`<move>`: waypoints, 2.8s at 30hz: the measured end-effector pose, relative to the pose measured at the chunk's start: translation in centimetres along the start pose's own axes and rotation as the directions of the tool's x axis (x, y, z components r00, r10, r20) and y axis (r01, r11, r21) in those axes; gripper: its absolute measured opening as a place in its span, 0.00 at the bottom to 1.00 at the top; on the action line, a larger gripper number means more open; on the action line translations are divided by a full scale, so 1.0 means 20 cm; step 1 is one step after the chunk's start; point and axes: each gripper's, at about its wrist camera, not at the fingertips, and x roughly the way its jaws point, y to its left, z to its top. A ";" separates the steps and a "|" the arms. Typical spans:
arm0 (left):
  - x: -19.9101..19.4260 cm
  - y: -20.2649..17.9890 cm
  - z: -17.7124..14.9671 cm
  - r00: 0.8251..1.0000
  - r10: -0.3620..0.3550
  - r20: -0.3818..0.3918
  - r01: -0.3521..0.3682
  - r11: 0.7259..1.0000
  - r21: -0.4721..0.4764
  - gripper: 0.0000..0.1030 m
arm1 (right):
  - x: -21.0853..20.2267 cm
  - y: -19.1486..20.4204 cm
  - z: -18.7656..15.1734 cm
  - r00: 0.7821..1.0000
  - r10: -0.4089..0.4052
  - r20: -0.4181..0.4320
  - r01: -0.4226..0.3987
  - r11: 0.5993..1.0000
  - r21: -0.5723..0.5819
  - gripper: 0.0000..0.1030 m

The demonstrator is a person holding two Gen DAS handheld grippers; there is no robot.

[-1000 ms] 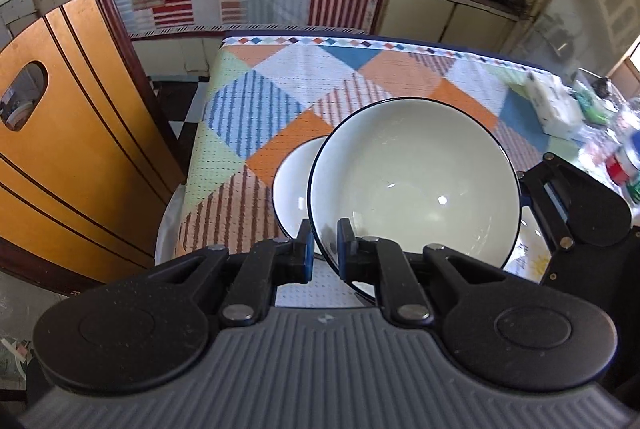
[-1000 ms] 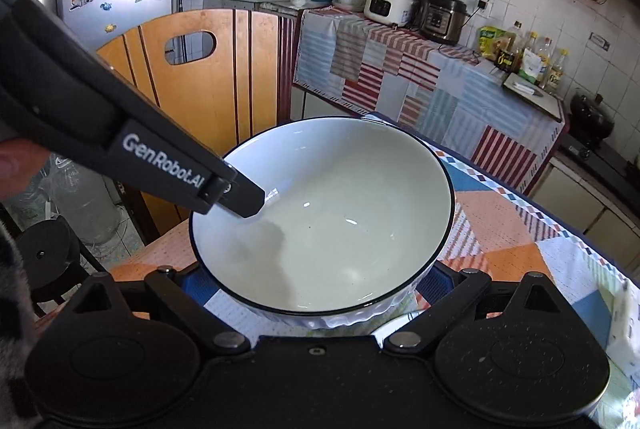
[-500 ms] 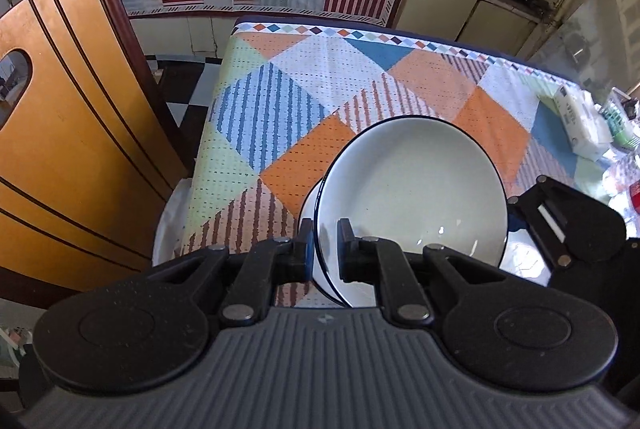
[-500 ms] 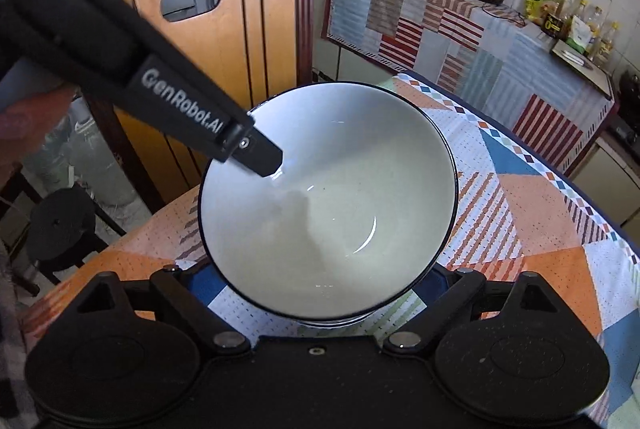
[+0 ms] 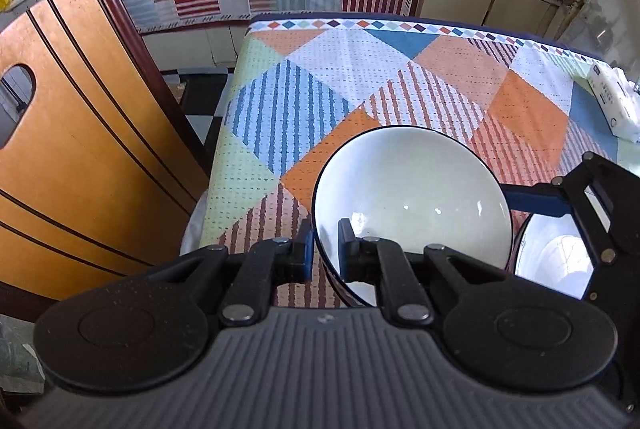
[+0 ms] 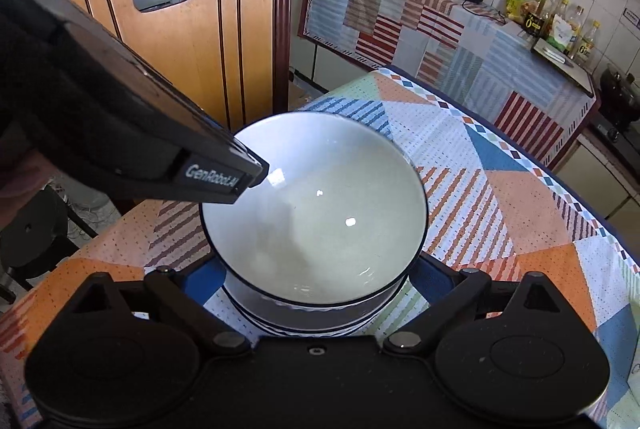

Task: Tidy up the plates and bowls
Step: 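Lower the bowl into the stack and open the right tool, then grip the bowl stack rim with the right tool while the left tool grips the inner rim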

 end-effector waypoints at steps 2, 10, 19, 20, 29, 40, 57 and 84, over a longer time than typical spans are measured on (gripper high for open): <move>0.02 0.00 -0.01 1.000 -0.014 -0.017 0.014 1.000 -0.005 0.11 | -0.01 0.00 -0.01 1.000 0.002 0.002 -0.002 1.000 0.005 0.97; -0.04 0.09 -0.02 0.994 -0.098 0.041 0.101 0.990 -0.100 0.15 | -0.11 0.06 -0.11 0.992 -0.043 0.118 0.038 0.998 0.043 0.97; -0.12 0.24 -0.06 0.976 -0.207 0.071 0.217 0.954 -0.207 0.27 | -0.27 0.11 -0.24 0.974 -0.079 0.210 0.040 0.982 0.183 0.97; -0.12 0.26 -0.06 0.973 -0.222 0.069 0.232 0.947 -0.221 0.27 | -0.28 0.12 -0.26 0.975 -0.079 0.208 0.040 0.981 0.188 0.97; -0.03 0.33 -0.09 0.956 -0.292 0.024 0.285 0.910 -0.302 0.42 | -0.23 0.15 -0.34 0.980 -0.110 0.166 0.086 0.986 0.141 0.97; 0.22 0.38 -0.14 0.915 -0.402 -0.043 0.351 0.844 -0.405 0.50 | -0.08 0.14 -0.25 0.992 -0.100 0.082 0.099 0.995 0.014 0.98; 0.41 0.34 -0.14 0.891 -0.454 -0.003 0.405 0.798 -0.446 0.43 | 0.24 0.02 -0.11 0.997 -0.011 -0.080 0.015 0.999 0.049 1.00; 0.13 0.28 -0.16 0.915 -0.402 0.028 0.391 0.867 -0.308 0.45 | 0.11 0.08 -0.14 0.999 0.002 0.047 -0.007 0.993 0.118 1.00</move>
